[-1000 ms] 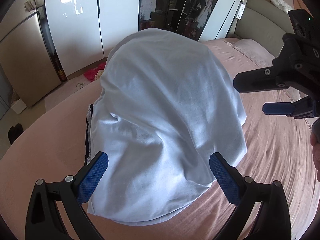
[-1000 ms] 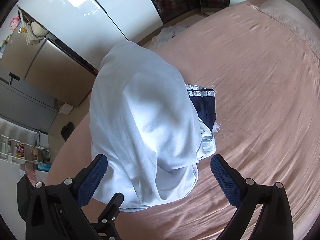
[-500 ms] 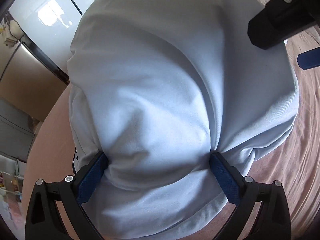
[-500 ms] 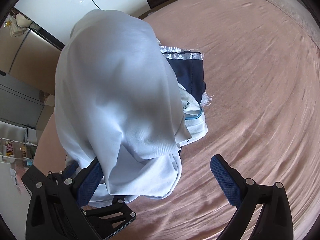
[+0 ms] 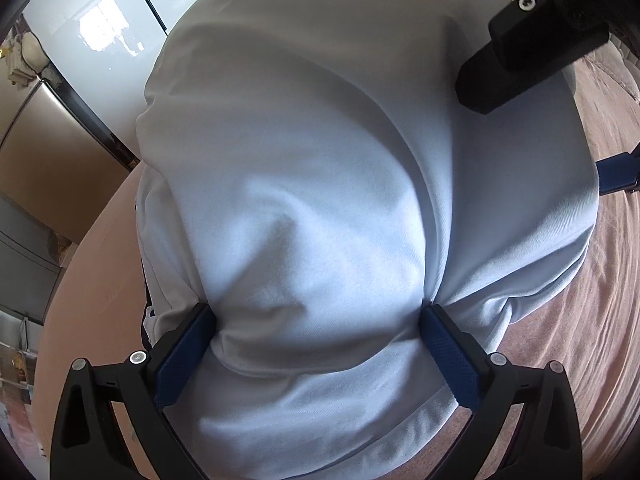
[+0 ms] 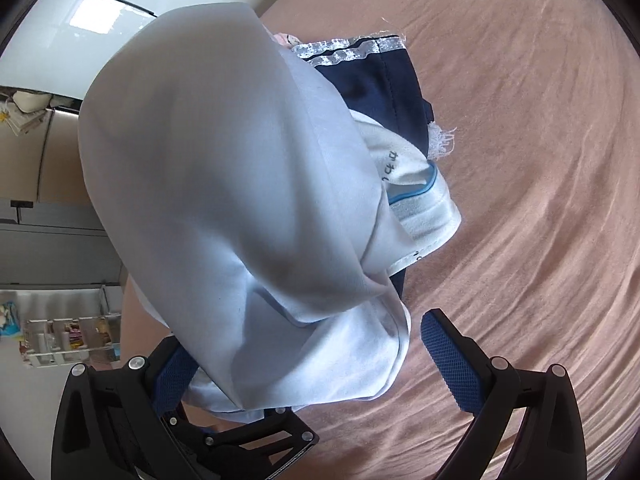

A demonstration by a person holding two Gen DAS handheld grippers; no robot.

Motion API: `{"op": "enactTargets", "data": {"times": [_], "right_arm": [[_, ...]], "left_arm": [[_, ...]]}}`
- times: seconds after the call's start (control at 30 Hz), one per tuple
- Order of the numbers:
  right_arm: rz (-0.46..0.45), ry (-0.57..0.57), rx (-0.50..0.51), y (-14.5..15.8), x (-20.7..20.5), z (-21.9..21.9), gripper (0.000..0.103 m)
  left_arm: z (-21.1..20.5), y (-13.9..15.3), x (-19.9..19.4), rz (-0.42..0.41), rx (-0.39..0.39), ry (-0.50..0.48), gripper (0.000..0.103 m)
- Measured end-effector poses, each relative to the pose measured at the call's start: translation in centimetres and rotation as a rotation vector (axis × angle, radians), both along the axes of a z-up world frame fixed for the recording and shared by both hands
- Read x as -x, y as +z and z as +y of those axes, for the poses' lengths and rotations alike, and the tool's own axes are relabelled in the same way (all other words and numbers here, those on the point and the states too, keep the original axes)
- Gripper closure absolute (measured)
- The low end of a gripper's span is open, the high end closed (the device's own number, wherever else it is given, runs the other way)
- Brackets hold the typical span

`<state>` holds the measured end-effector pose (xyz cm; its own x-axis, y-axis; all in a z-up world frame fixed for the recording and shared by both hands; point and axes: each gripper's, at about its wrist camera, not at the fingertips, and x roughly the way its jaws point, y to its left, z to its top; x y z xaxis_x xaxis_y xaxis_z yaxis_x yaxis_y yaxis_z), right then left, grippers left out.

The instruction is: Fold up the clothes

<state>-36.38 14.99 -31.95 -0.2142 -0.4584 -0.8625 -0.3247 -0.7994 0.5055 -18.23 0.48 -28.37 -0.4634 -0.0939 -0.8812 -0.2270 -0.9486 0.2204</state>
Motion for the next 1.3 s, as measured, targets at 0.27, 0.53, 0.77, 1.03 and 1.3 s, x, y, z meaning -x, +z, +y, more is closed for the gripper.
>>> {"op": "enactTargets", "data": {"times": [0.27, 0.53, 0.77, 1.03, 1.3], "right_arm": [[-0.006, -0.132, 0.115, -1.9, -0.3, 0.0, 0.006], [0.016, -0.107, 0.127, -1.8, -0.1, -1.7, 0.029], [0.039, -0.112, 0.129, -0.4, -0.5, -2.9, 0.055], [0.086, -0.133, 0.184, 1.9, -1.6, -4.4, 0.070], [0.163, -0.128, 0.193, 5.6, -1.8, -6.0, 0.078]], "left_arm": [[-0.5, 1.3, -0.8, 0.003, -0.002, -0.021, 0.006], [-1.2, 3.4, -1.6, 0.025, -0.035, 0.032, 0.042], [-1.0, 5.9, -3.0, 0.069, -0.078, 0.051, 0.076], [-3.6, 9.8, -2.3, 0.133, -0.217, 0.029, 0.087], [-2.4, 10.6, 2.9, 0.165, -0.332, 0.031, 0.087]]}}
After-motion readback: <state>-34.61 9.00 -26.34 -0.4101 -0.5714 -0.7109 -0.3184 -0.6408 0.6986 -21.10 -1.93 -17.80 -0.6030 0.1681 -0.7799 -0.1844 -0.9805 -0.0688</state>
